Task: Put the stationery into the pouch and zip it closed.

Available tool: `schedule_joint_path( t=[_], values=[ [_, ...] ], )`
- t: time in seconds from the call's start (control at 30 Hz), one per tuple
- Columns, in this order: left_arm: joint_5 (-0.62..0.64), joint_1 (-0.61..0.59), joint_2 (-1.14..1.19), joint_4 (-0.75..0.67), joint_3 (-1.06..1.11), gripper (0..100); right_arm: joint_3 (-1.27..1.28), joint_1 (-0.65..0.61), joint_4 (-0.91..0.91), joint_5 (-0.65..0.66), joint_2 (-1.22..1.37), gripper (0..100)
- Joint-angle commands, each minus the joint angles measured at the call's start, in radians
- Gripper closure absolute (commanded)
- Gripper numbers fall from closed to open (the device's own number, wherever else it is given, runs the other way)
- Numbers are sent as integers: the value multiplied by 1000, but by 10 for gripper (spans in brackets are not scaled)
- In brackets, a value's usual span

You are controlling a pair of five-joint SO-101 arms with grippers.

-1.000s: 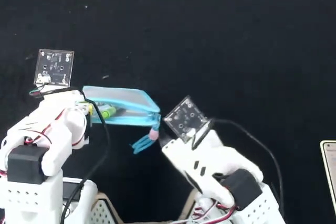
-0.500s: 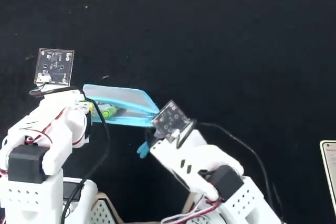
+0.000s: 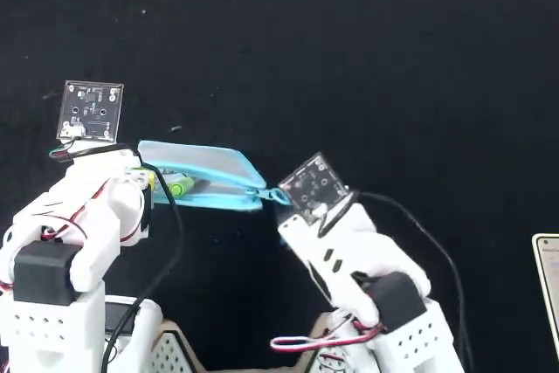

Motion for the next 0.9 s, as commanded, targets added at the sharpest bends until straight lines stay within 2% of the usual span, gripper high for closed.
schedule_joint_path(
  t=[0.0,0.1,0.27,0.57,0.67,0.87],
  values=[
    [0,13,-11,-21,-12,968,-65,-95,11,25,-7,983],
    [0,13,-11,-20,-10,968,-70,-170,-5,25,-7,982],
    [0,13,-11,-20,-10,968,-59,-183,-23,15,-7,892],
    [0,13,-11,-20,-10,968,-58,-183,-21,18,-7,922],
    [0,13,-11,-20,-10,968,-65,-180,-14,23,-8,988],
    [0,13,-11,-20,-10,968,-133,-86,55,49,-97,988]
  ],
)
